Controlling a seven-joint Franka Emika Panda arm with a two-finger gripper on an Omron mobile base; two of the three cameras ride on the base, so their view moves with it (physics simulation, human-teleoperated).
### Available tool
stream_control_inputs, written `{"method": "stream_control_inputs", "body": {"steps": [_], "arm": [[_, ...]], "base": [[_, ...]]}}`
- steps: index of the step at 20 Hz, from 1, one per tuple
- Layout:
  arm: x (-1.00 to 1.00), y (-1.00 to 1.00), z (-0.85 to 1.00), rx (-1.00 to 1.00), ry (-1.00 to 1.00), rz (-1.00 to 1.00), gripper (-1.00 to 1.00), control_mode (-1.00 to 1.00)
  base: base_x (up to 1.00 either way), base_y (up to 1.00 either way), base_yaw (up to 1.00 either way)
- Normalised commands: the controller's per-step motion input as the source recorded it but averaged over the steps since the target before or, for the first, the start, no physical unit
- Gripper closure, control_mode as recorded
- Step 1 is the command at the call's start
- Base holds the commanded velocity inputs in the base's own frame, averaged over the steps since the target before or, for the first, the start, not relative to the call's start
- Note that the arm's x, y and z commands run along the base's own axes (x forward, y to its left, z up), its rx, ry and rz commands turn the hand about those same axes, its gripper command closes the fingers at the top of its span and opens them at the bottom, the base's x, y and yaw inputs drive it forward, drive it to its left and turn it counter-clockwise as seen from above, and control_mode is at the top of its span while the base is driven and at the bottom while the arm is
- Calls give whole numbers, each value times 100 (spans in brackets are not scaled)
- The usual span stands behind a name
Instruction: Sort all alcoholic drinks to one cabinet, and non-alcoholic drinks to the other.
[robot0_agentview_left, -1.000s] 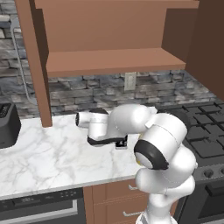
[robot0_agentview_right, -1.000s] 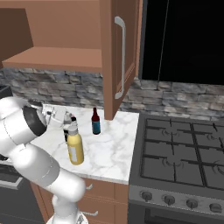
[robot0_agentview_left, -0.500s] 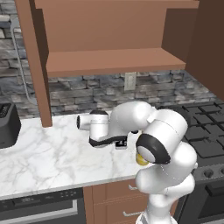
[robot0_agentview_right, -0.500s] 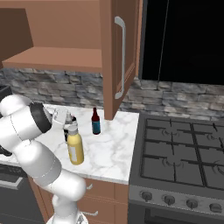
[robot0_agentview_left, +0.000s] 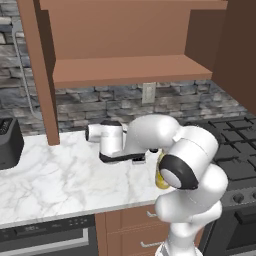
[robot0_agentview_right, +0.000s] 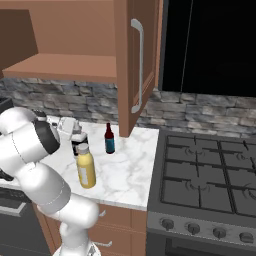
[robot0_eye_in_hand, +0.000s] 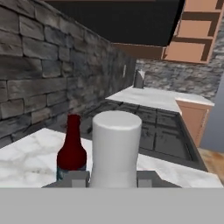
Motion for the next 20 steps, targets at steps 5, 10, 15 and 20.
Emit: {"method": "stream_control_inputs", "body": {"steps": [5,10,15,20], "arm": [[-16,0,49,0,0,11,100,-100],[-14,0,51,0,0,17,100,-100],[-14,0,58,0,0,24,100,-100],[-14,0,58,0,1,29,100,-100]], "base": [[0,0,0],[0,0,0],[0,0,0],[0,0,0]]}}
